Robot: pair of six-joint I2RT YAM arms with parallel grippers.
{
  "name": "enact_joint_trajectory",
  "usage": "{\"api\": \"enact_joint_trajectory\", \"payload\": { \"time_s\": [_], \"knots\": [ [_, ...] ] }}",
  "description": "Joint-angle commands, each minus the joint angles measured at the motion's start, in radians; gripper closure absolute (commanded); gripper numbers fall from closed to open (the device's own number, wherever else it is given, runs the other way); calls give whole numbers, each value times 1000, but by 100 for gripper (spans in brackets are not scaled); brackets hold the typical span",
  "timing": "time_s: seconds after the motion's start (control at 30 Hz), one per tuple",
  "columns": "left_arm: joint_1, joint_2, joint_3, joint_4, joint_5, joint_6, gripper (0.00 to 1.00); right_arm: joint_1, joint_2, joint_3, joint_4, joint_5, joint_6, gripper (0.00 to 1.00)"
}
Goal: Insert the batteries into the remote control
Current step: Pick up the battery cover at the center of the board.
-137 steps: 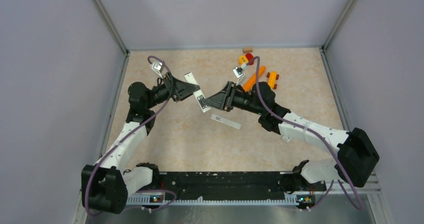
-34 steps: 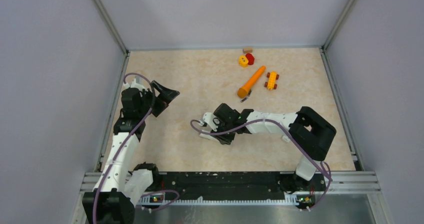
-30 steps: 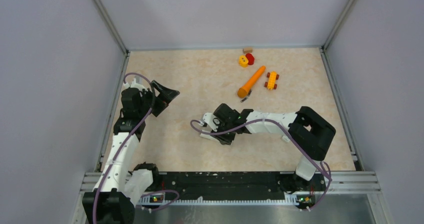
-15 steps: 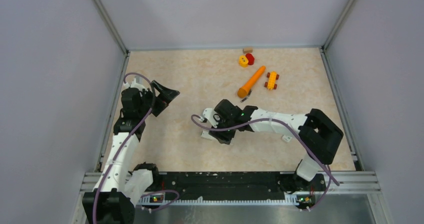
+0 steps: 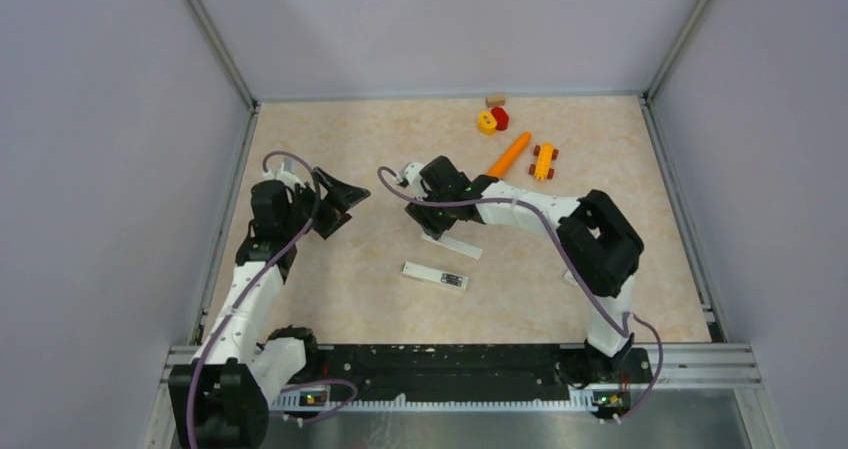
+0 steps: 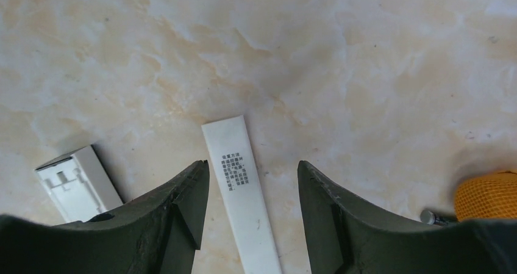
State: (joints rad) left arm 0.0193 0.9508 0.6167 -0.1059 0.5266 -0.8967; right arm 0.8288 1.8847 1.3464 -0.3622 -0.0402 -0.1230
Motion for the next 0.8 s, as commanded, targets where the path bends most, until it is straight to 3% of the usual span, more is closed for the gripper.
{"api": "enact_joint_trajectory", "payload": {
  "time_s": [0.0,0.77],
  "knots": [
    [4,2,-18,81,47,-16,1,9,92,106,-96,36,-33,43],
    [2,41,-59,141,95,-31,1,29,153,120,-215,-36,-129,44]
  ]
}}
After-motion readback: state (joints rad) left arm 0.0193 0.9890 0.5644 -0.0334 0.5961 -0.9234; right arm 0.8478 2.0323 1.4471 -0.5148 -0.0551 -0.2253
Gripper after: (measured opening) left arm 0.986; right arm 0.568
